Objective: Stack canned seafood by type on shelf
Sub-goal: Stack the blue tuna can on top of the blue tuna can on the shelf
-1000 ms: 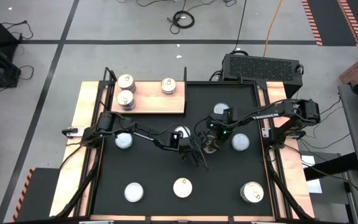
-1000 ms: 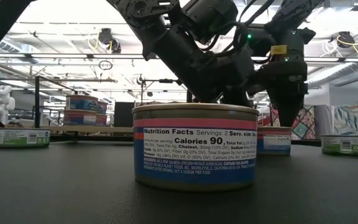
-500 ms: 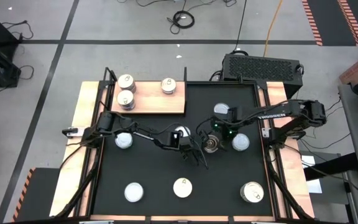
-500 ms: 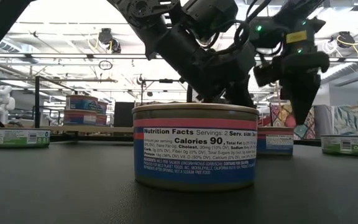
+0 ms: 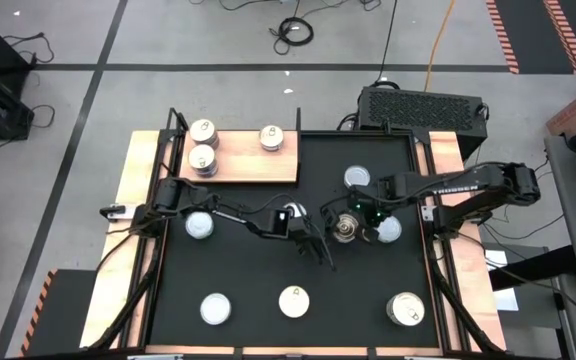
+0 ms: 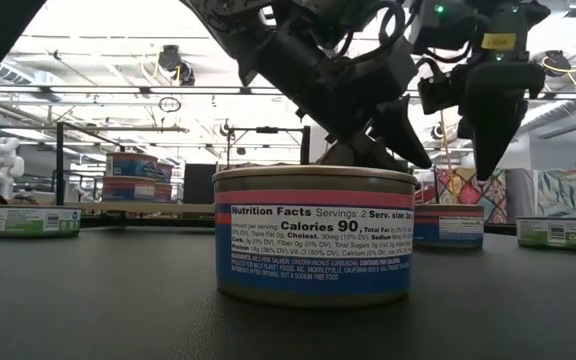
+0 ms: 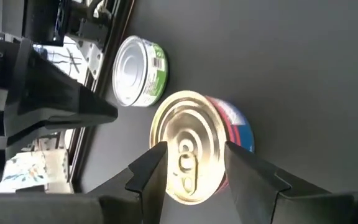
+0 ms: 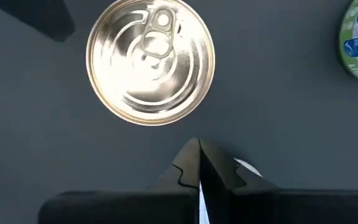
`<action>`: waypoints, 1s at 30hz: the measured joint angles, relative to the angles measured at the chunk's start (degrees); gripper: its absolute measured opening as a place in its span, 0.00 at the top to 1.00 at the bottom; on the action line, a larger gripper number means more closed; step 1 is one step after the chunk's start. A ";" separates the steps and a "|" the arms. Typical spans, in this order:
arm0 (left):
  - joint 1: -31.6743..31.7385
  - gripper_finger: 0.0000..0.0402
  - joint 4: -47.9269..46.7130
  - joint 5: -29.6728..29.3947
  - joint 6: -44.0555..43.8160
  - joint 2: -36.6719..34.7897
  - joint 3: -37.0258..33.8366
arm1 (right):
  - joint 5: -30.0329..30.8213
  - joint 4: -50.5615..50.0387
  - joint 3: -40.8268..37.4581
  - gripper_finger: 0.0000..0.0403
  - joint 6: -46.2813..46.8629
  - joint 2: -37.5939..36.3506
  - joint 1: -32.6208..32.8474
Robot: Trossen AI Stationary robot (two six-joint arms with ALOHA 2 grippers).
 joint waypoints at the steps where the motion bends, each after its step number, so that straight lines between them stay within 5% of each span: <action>1: -0.03 0.60 -0.02 0.31 -0.10 0.02 -0.04 | 1.02 0.00 0.00 1.00 -0.06 0.01 0.37; 14: -2.20 0.60 1.32 -6.56 0.89 0.20 -0.16 | 18.53 -6.42 0.03 1.00 6.47 -0.01 0.83; 21: -2.58 0.60 4.33 -9.65 2.74 0.48 -0.61 | 19.45 -6.65 0.17 1.00 12.14 3.57 -0.01; 30: -2.80 0.60 6.90 -13.75 6.47 0.55 -0.77 | 13.12 1.02 0.17 1.00 10.55 8.66 -1.51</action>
